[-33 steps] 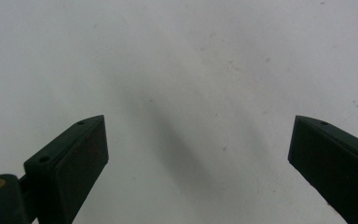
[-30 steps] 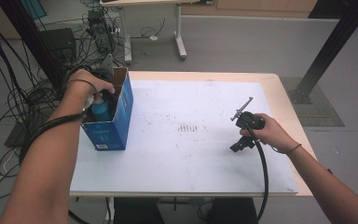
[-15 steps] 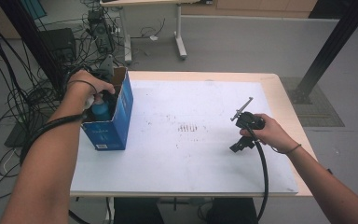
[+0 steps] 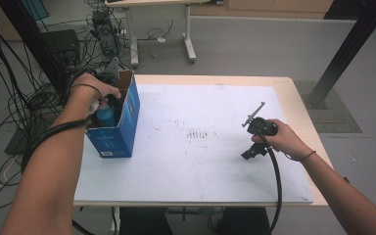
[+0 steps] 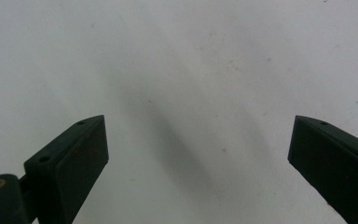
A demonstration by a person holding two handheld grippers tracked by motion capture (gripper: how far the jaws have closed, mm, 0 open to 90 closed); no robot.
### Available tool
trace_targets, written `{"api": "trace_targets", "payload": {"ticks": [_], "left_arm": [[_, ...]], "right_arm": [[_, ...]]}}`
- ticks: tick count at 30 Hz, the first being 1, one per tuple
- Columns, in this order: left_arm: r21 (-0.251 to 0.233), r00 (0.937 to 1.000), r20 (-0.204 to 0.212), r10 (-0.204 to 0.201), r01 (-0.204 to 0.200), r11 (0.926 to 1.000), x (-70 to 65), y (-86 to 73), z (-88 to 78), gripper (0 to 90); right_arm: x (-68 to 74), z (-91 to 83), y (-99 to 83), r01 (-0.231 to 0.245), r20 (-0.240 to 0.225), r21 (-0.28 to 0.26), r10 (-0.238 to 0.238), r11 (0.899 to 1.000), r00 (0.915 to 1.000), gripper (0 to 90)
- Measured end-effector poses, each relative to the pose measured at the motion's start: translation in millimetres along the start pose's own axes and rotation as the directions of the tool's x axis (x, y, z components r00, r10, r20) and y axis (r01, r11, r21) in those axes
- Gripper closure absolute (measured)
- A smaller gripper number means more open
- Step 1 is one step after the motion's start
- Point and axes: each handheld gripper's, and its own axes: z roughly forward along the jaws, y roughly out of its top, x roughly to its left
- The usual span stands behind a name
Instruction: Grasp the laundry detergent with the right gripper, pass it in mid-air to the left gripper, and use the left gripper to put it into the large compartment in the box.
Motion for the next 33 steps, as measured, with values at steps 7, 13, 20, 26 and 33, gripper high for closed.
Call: {"api": "trace_targets", "payload": {"ticks": [7,13,20,26,33], "left_arm": [[-0.002,1.0,-0.002,-0.002,0.002,1.0,-0.4,-0.3,0.2,37.7],[0.0,1.0,-0.005,0.0,0.0,1.0,-0.8,0.1,0.0,37.6],[-0.001,1.0,-0.006,-0.001,0.001,1.0,-1.0,0.1,0.1,37.6],[0.0,1.0,-0.008,-0.001,0.001,1.0,-1.6,0.0,0.3,37.7],[0.0,1.0,-0.009,-0.003,0.003,1.0,-1.5,-0.2,0.1,37.6]], "right_arm": [[-0.5,0.1,-0.1,0.0,0.0,0.002,0.0,1.0,1.0,4.8],[-0.1,0.5,0.6,0.004,0.0,0.004,-0.004,1.0,1.0,4.7],[-0.4,1.2,0.5,0.001,-0.003,0.002,-0.001,1.0,1.0,4.8],[-0.3,1.2,0.5,0.0,-0.005,0.002,0.0,1.0,1.0,4.8],[-0.5,1.7,0.6,0.001,-0.007,0.001,-0.001,1.0,1.0,4.8]]}}
